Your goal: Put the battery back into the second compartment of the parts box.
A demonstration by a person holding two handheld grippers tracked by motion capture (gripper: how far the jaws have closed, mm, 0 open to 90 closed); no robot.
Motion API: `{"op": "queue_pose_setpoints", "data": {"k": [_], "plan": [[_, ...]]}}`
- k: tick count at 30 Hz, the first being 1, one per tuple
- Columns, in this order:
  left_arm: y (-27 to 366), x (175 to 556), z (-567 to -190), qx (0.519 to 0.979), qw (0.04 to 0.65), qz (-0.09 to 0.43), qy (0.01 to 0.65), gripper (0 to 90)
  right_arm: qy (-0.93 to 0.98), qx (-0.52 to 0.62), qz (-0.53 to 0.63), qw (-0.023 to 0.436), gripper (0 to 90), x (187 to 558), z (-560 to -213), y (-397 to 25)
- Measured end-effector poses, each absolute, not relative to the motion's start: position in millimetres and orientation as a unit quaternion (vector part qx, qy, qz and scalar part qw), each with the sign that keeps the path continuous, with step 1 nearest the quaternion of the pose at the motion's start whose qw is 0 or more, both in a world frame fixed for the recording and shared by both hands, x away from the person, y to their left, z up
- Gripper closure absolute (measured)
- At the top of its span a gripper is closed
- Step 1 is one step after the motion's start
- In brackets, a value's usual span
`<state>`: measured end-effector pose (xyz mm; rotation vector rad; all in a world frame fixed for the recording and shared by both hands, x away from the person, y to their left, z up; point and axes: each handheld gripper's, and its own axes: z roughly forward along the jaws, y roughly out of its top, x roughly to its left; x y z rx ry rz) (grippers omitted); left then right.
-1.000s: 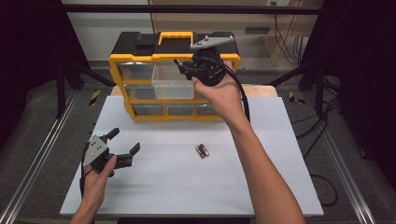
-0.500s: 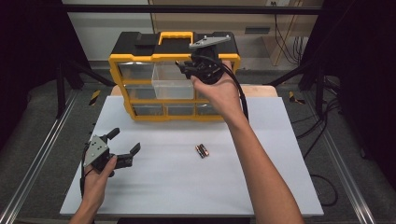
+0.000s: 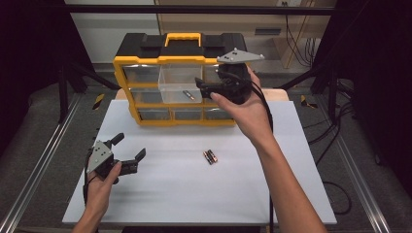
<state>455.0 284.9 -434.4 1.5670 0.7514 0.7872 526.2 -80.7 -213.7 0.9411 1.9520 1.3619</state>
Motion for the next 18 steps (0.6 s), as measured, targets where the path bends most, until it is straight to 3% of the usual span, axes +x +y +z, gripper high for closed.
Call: {"op": "queue_pose_setpoints", "data": {"k": [6, 18], "plan": [[284.9, 455.2, -434.4, 0.666, 0.581, 0.338, 0.324, 2.6, 0.732, 0.362, 0.497, 0.293, 10.1, 512.8, -235.9, -93.1], [288.5, 455.7, -433.3, 0.66, 0.584, 0.341, 0.327, 2.6, 0.745, 0.376, 0.475, 0.28, 8.7, 506.6, -286.2, -99.7]]}}
